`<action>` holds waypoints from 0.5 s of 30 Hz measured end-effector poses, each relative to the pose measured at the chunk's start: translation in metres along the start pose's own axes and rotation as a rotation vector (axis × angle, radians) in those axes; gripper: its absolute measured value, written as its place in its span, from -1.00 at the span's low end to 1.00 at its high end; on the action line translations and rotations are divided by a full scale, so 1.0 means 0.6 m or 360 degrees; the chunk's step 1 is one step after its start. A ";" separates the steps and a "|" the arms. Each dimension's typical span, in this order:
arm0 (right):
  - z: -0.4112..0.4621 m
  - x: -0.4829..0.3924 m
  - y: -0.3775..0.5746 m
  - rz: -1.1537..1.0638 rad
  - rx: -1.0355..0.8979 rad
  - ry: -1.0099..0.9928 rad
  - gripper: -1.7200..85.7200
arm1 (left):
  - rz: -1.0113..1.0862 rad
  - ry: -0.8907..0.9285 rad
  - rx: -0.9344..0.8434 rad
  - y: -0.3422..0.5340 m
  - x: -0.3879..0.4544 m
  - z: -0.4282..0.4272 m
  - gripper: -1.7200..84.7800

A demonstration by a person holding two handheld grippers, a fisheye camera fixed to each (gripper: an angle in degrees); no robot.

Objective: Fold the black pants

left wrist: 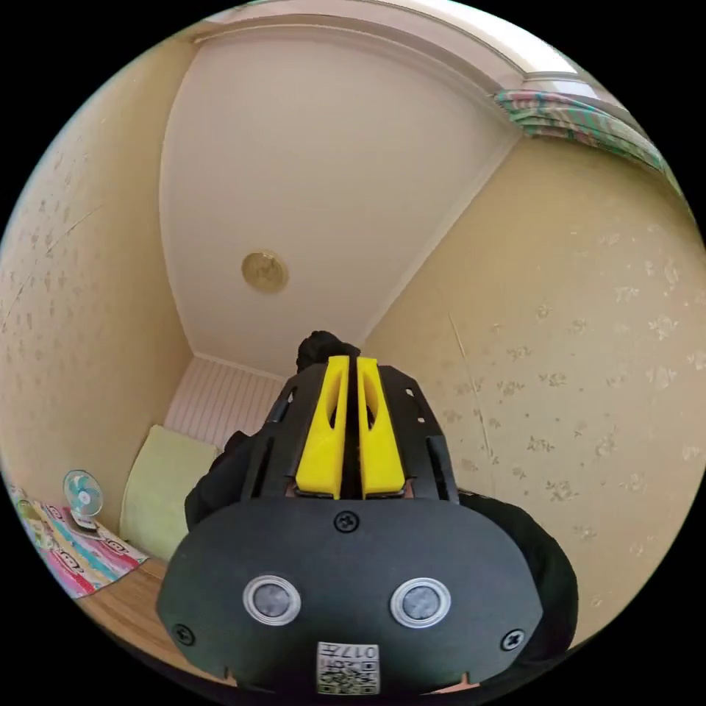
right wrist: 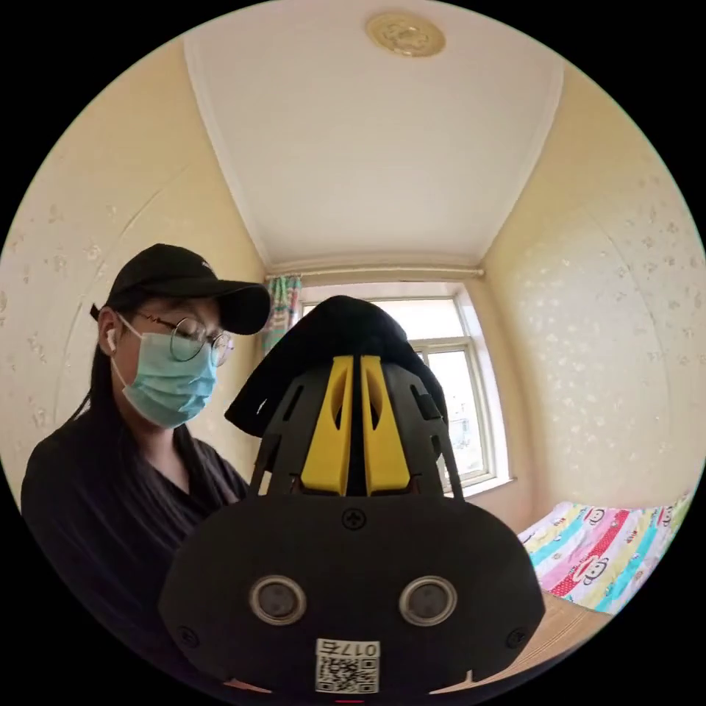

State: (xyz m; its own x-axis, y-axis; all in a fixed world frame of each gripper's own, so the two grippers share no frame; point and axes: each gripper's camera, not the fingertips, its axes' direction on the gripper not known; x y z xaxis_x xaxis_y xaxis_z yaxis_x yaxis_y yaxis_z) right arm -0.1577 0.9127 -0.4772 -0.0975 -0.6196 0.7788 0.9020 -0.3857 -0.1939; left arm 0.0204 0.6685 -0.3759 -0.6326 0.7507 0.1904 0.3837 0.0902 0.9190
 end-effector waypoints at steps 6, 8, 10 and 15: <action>0.161 0.267 -0.156 -0.0046 -0.0399 0.1183 -0.90 | -0.0192 -0.1385 -0.0335 -0.182 -0.427 -0.134 -0.93; 0.231 0.491 -0.150 0.0164 -0.0703 0.1528 -0.88 | -0.0539 -0.1817 -0.0431 -0.188 -0.637 -0.240 -0.87; 0.237 0.621 -0.094 0.0423 -0.1092 0.1699 -0.86 | -0.0773 -0.1966 -0.0458 -0.141 -0.728 -0.335 -0.83; 0.134 0.738 0.149 0.0534 -0.1502 0.1793 -0.82 | -0.1199 -0.2104 -0.0788 0.113 -0.862 -0.579 -0.81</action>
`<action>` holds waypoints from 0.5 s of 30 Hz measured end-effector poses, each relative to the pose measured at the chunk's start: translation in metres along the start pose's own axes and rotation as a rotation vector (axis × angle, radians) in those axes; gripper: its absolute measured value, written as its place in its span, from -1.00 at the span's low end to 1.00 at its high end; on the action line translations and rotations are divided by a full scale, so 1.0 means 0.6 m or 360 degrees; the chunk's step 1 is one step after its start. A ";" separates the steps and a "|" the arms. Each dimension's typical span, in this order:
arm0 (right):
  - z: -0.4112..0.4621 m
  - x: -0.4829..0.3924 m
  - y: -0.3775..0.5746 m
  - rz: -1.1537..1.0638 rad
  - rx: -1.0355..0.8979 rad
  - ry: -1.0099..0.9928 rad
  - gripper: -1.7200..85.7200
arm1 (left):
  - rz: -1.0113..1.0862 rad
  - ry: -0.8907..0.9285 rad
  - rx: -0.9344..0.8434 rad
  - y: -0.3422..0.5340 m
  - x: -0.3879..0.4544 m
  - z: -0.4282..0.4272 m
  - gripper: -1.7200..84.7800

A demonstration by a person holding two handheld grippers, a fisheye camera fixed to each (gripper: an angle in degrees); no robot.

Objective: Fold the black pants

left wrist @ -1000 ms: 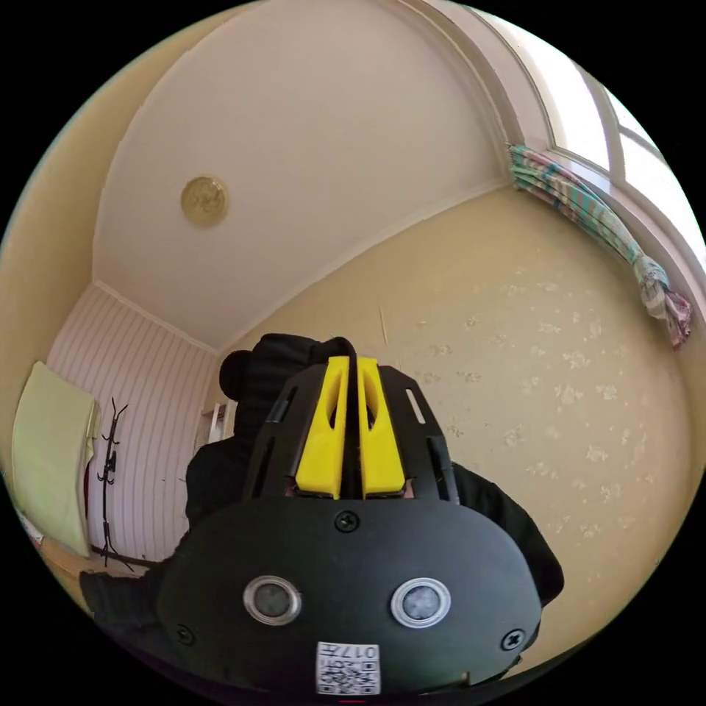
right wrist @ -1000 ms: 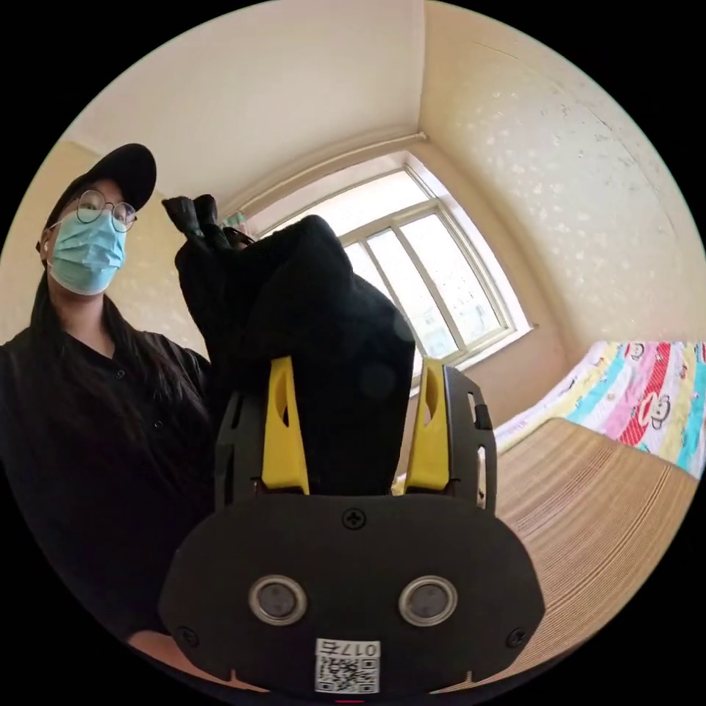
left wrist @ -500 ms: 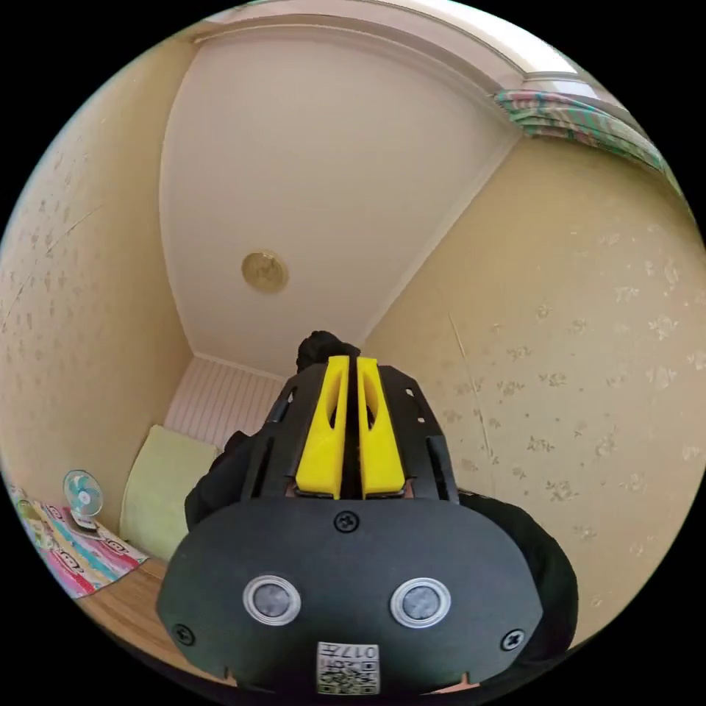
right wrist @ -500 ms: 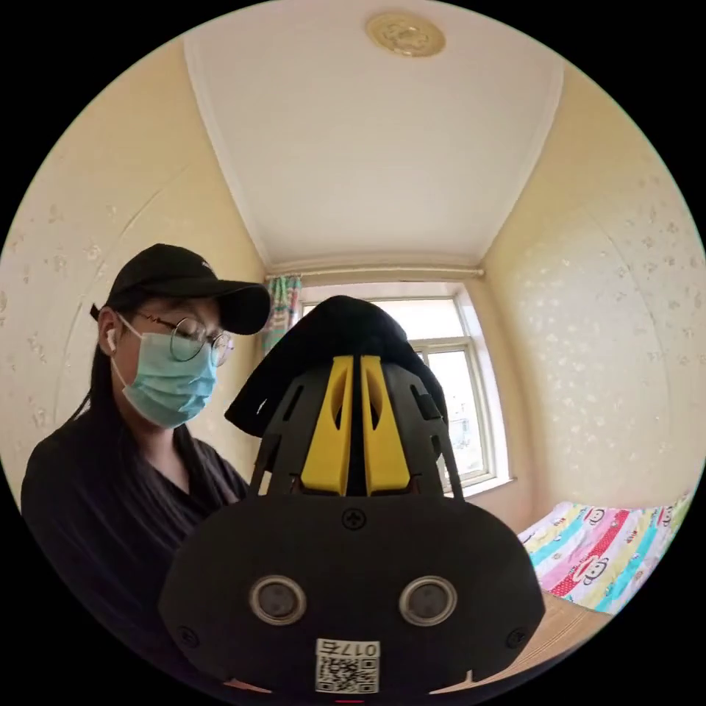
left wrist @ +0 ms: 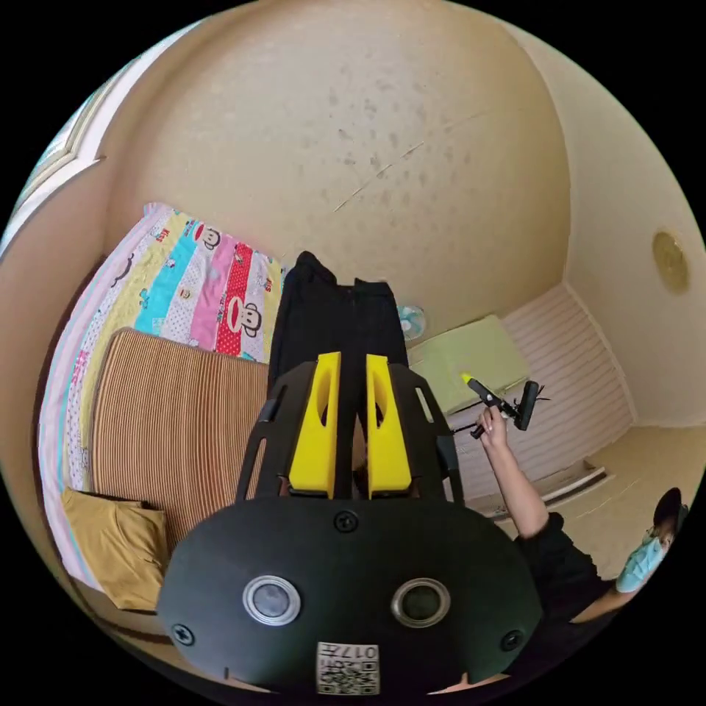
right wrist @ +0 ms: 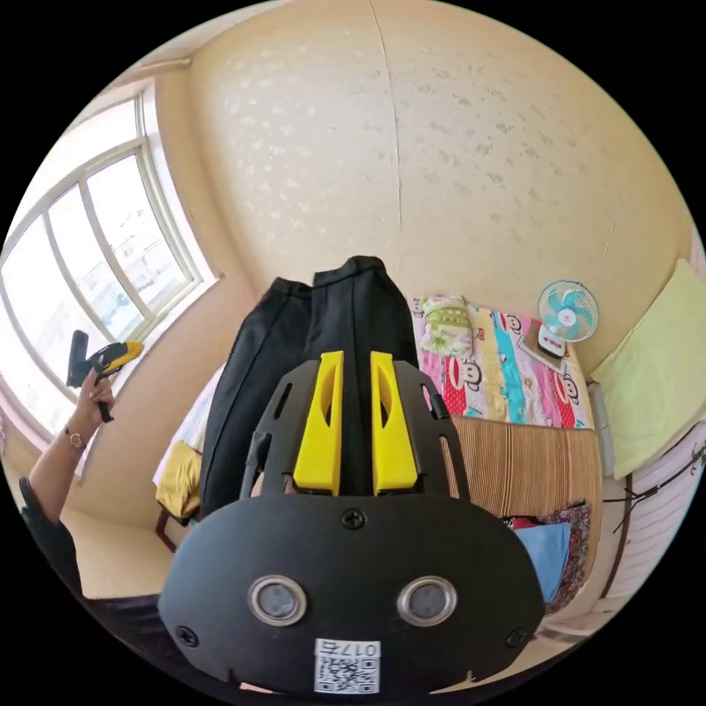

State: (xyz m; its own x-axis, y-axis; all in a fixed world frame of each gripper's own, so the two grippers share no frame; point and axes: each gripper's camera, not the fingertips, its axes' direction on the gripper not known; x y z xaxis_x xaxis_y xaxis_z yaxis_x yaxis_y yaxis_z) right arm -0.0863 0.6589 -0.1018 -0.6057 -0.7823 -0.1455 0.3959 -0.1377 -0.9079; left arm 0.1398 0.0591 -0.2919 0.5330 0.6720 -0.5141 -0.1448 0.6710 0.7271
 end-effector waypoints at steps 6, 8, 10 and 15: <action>0.332 0.162 0.362 0.0480 -0.0883 -0.0361 -0.80 | -0.0424 -0.0263 -0.0861 0.273 -0.379 0.274 -0.77; 0.393 0.186 0.493 0.0710 -0.1045 -0.0567 -0.79 | -0.0519 -0.0318 -0.1064 0.367 -0.465 0.331 -0.76; 0.430 0.176 0.562 0.0785 -0.1168 -0.0648 -0.79 | -0.0530 -0.0379 -0.1203 0.419 -0.513 0.363 -0.76; 0.512 0.093 0.634 0.0612 -0.1373 -0.0821 -0.75 | -0.0584 -0.0426 -0.1452 0.517 -0.617 0.415 -0.68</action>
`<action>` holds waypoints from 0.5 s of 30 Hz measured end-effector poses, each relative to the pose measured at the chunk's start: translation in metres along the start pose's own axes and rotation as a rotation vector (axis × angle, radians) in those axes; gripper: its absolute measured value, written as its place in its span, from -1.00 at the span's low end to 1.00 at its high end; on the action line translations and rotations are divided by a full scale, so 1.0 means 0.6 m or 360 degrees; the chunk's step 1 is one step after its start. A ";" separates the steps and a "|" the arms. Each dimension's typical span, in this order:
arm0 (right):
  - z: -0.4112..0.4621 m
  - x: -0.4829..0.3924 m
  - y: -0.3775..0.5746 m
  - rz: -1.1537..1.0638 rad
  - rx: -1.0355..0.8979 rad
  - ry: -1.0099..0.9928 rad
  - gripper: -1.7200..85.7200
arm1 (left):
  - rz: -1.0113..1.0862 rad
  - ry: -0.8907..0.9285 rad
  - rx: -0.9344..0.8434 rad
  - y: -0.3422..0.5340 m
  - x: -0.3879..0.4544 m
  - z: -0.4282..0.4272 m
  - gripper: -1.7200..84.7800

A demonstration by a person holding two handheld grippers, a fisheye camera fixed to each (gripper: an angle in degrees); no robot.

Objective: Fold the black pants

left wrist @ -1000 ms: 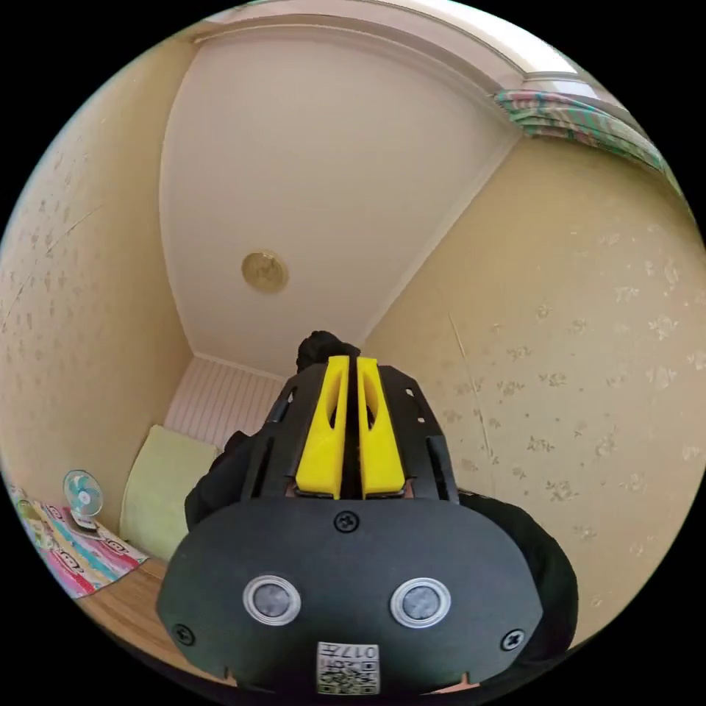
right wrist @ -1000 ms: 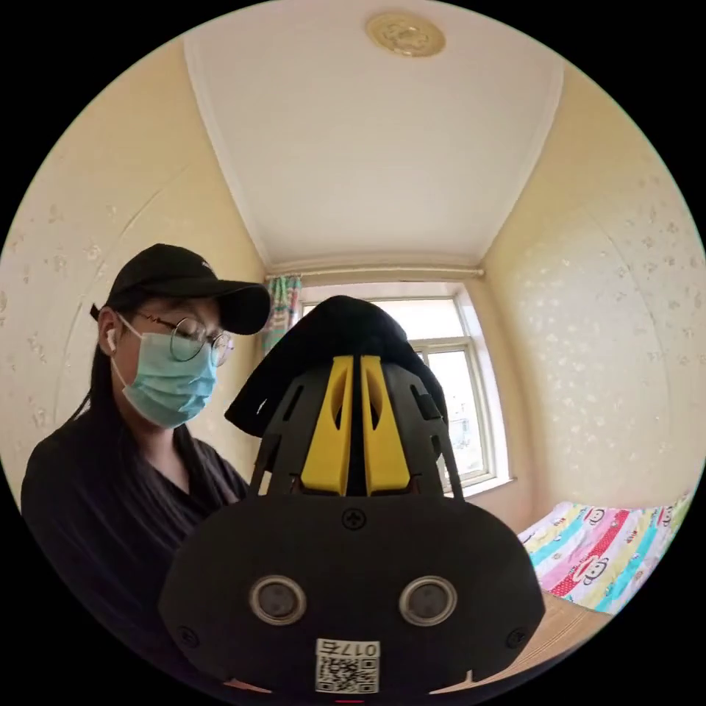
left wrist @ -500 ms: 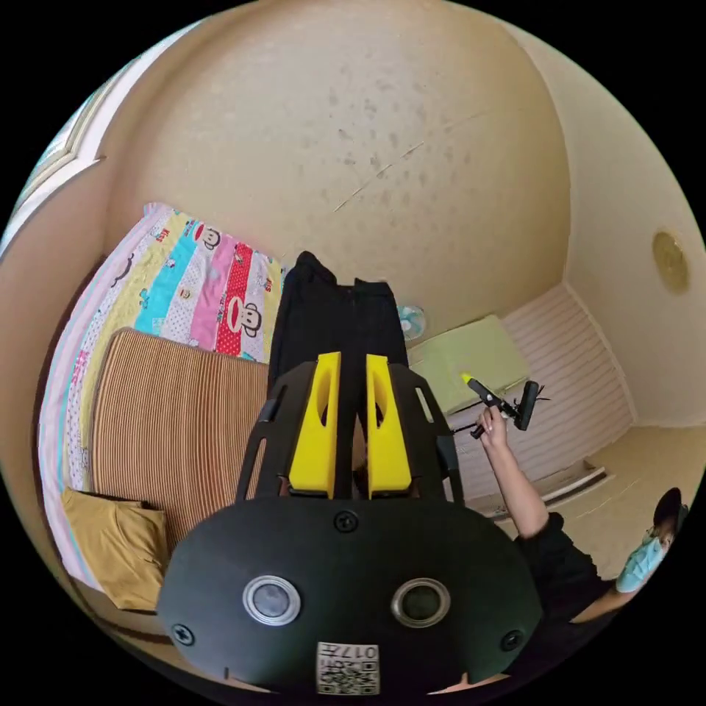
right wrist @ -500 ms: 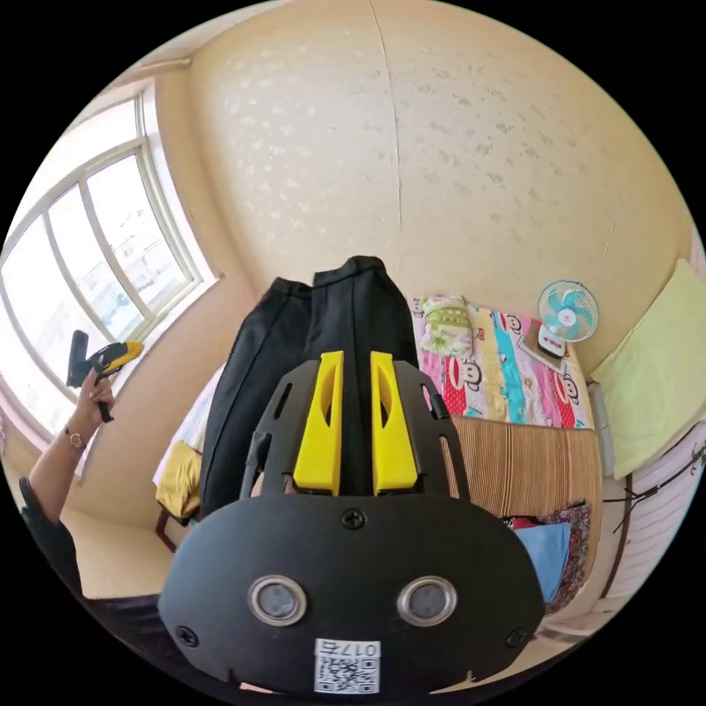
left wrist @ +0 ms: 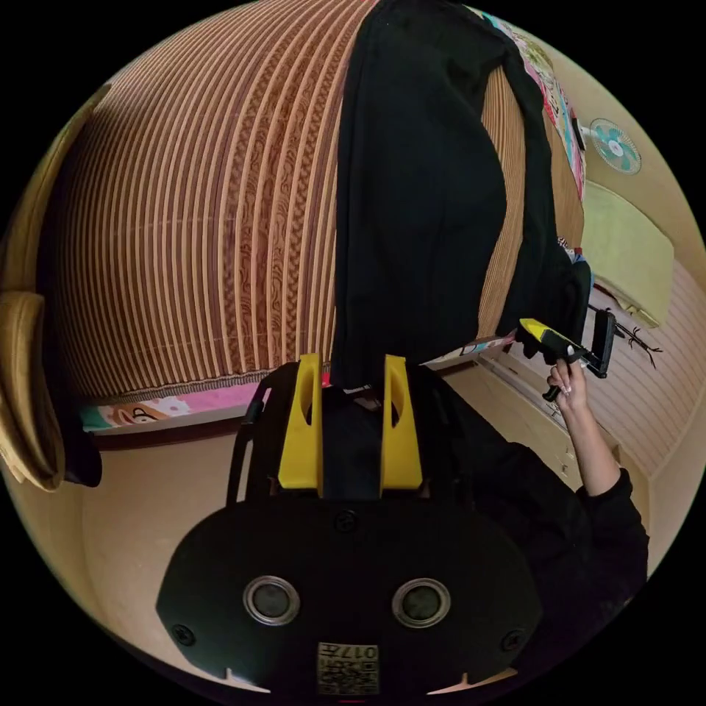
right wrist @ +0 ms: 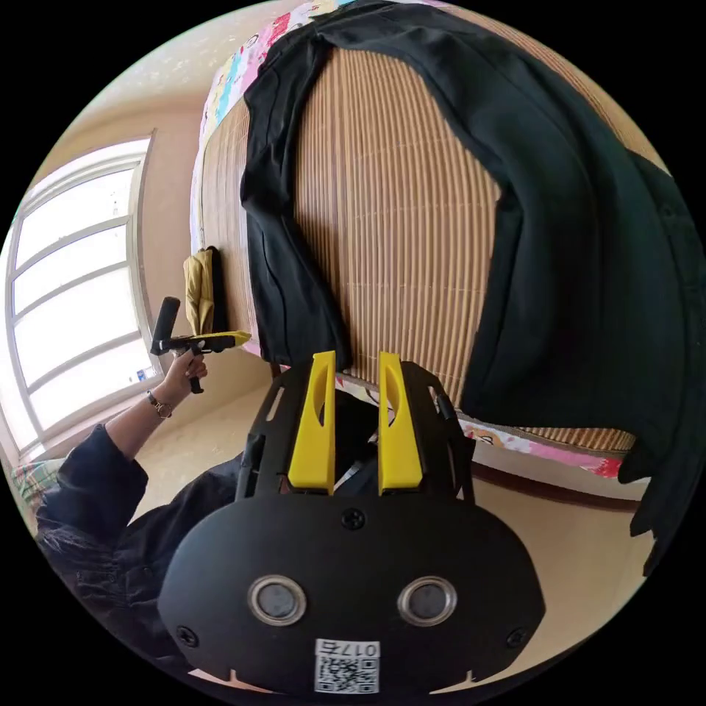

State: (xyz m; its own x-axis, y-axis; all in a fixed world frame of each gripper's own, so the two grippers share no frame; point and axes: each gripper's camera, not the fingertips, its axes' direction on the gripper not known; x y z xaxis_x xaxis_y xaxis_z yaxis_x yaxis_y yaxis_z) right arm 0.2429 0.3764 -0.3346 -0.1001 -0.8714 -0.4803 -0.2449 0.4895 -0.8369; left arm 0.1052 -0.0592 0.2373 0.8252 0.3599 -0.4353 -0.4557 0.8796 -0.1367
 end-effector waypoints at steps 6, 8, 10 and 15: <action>0.090 -0.011 -0.070 -0.0109 -0.0054 -0.0039 -0.73 | -0.0227 0.0001 0.0152 -0.005 -0.095 -0.021 -0.78; 0.095 -0.020 -0.083 -0.0198 -0.0072 0.0048 -0.82 | -0.0259 0.0142 0.0155 0.004 -0.144 -0.051 -0.83; 0.107 -0.031 -0.077 -0.0309 -0.0204 -0.0030 -0.85 | -0.0276 0.0098 0.0099 0.022 -0.174 -0.072 -0.84; 0.151 -0.065 0.016 -0.0678 -0.0719 -0.0130 -0.88 | -0.0371 -0.0214 -0.0037 0.109 -0.254 -0.100 -0.83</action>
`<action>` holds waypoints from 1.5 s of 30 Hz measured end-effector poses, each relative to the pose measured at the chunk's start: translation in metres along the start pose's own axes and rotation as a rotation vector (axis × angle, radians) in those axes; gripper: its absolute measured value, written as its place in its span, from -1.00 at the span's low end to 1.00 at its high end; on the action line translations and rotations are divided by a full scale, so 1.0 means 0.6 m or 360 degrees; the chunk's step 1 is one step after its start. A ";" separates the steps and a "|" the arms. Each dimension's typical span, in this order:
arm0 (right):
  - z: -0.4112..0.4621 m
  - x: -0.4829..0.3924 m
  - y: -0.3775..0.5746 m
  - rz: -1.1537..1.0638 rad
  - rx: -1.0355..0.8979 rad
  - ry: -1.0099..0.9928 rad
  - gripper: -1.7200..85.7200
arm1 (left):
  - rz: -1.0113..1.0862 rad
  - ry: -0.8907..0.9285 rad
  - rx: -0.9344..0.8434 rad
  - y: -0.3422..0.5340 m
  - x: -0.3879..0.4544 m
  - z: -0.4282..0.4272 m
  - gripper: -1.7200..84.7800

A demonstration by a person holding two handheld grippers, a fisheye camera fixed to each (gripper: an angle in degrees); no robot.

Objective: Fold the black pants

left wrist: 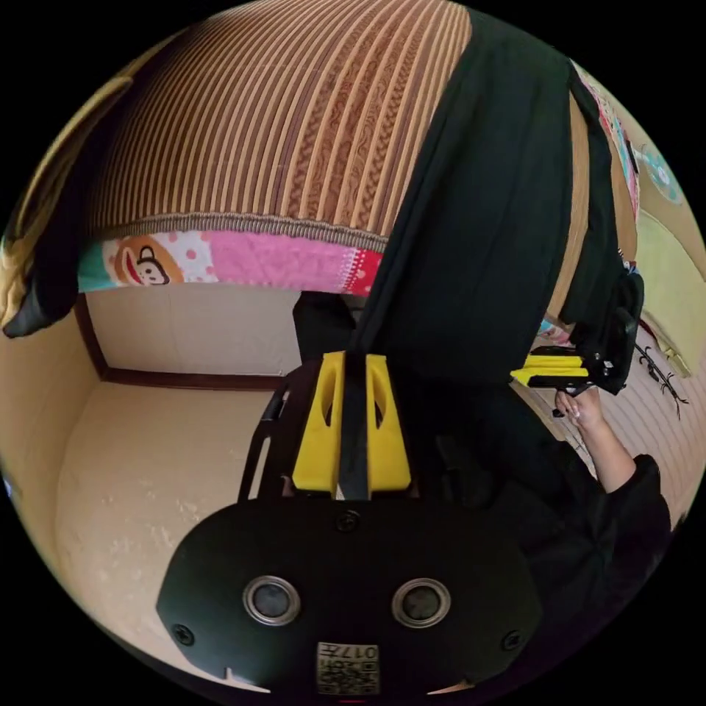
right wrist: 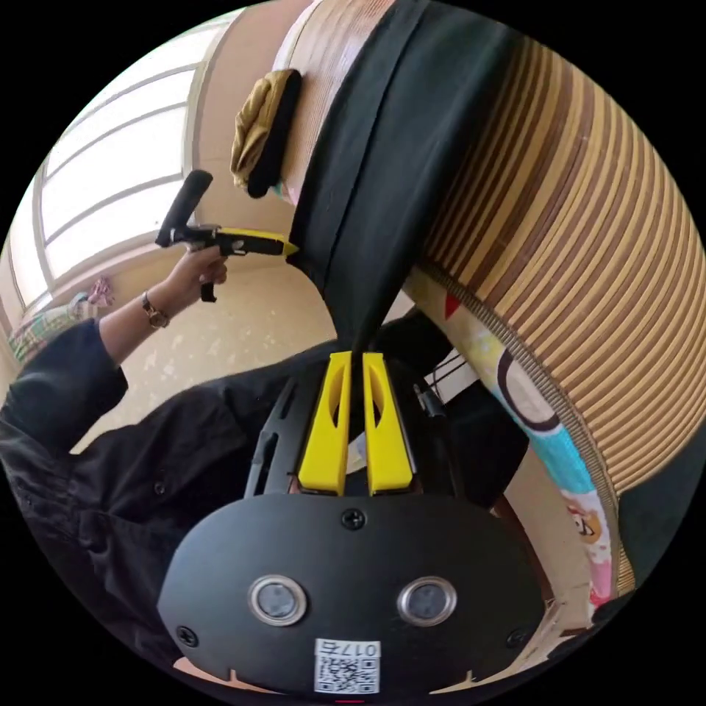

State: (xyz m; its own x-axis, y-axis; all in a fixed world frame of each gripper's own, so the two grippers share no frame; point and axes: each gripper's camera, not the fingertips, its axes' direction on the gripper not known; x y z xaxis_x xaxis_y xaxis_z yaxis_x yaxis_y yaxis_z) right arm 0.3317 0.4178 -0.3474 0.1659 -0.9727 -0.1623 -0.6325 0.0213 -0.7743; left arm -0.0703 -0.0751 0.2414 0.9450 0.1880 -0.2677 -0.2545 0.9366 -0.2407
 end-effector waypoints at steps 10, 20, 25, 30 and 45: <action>-0.295 0.113 0.333 0.0659 0.0776 0.0682 -0.78 | 0.0100 0.0405 0.0401 0.043 0.049 -0.032 -0.76; -0.367 0.247 0.396 0.1101 0.0861 0.0857 -0.76 | 0.0705 0.0155 -0.0140 -0.219 0.425 0.096 -0.76; -0.374 0.215 0.503 0.0912 0.1187 0.0444 -0.84 | 0.0589 0.0189 -0.0209 -0.166 0.361 0.110 -0.89; -0.300 0.214 0.593 0.0960 0.1001 0.0329 -0.86 | 0.0522 0.0322 -0.0404 -0.028 0.231 0.128 -0.87; -0.400 -0.072 0.515 -0.0012 0.0890 0.0264 -0.84 | 0.0844 0.0280 -0.0096 0.065 0.329 -0.154 -0.71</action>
State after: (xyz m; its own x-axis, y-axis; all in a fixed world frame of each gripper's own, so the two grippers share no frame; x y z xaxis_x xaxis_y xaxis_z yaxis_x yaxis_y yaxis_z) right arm -0.0522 0.4107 -0.4330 0.0197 -0.9955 -0.0924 -0.1284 0.0892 -0.9877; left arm 0.0871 -0.0290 0.0927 0.6372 0.5718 -0.5168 -0.7017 0.7077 -0.0822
